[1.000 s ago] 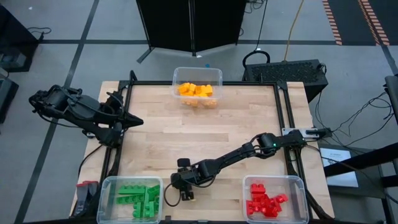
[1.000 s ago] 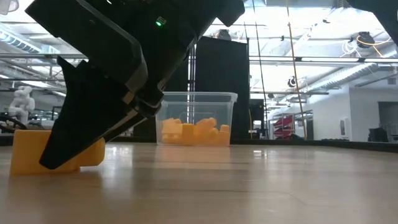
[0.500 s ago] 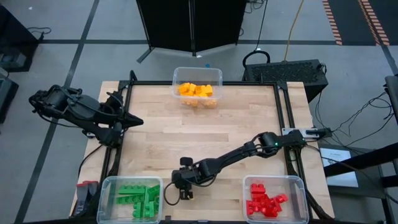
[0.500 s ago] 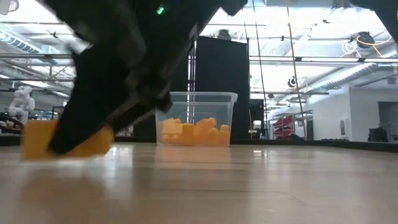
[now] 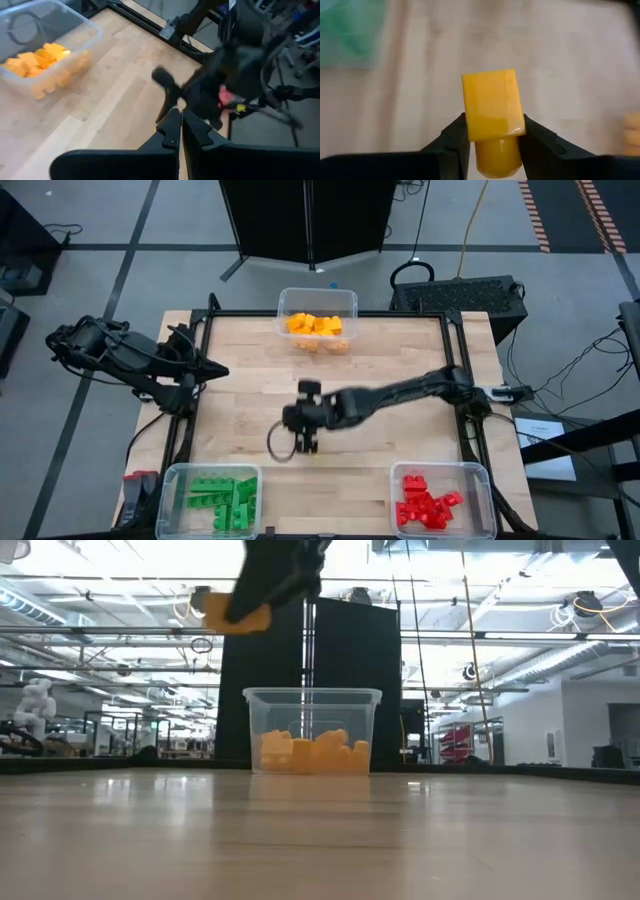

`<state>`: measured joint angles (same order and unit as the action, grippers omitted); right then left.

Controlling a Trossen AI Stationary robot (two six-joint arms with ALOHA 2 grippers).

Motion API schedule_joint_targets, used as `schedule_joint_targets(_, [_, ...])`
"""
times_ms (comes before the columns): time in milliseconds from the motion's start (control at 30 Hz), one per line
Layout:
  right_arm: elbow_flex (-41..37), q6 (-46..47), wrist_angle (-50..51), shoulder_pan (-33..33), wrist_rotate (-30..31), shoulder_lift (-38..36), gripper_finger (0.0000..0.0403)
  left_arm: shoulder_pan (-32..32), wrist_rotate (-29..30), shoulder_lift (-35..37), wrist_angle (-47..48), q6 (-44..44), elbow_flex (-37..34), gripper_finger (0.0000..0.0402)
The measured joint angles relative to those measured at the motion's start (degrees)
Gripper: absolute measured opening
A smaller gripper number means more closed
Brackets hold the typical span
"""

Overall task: Sort blocks
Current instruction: Put the yellow game piece into the top transparent bin

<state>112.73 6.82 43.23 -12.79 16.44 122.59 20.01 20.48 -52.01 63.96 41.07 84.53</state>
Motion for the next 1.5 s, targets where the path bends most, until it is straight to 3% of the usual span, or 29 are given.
schedule_joint_targets(233, [0.0,-7.7,5.0,7.2,3.2,-8.9,0.0117,-0.7,8.2,0.2,4.3,-1.8,0.0,0.0000])
schedule_joint_targets(433, [0.0,-13.7,5.5,15.3,3.2,-15.6,0.0118,-3.8,10.0,2.6,6.1,-2.7,0.0,0.0000])
schedule_joint_targets(600, [0.0,-15.4,3.0,24.2,3.0,-17.1,0.0118,-5.7,11.2,5.1,6.0,-2.6,0.0,0.0000])
schedule_joint_targets(700, [0.0,-15.3,-1.1,29.0,1.5,-15.5,0.0118,-6.0,11.6,6.2,6.0,-2.6,0.0,0.0000])
schedule_joint_targets(833, [0.0,-12.8,-5.8,34.2,-5.0,-12.4,0.0118,-6.1,11.6,6.4,6.0,-2.6,0.0,0.0000])
schedule_joint_targets(1000, [0.0,-10.7,-6.2,38.0,-9.4,-7.9,0.0119,-6.1,11.6,6.3,6.0,-2.5,0.0,0.0000])
schedule_joint_targets(1300, [0.0,-6.8,-3.6,41.3,-15.5,-0.4,0.0119,-6.1,11.5,6.2,6.0,-2.5,0.0,0.0000])
schedule_joint_targets(1500, [0.0,-6.0,-1.3,41.8,-15.4,3.3,0.0128,-6.1,11.3,6.2,6.0,-2.5,0.0,0.0000])
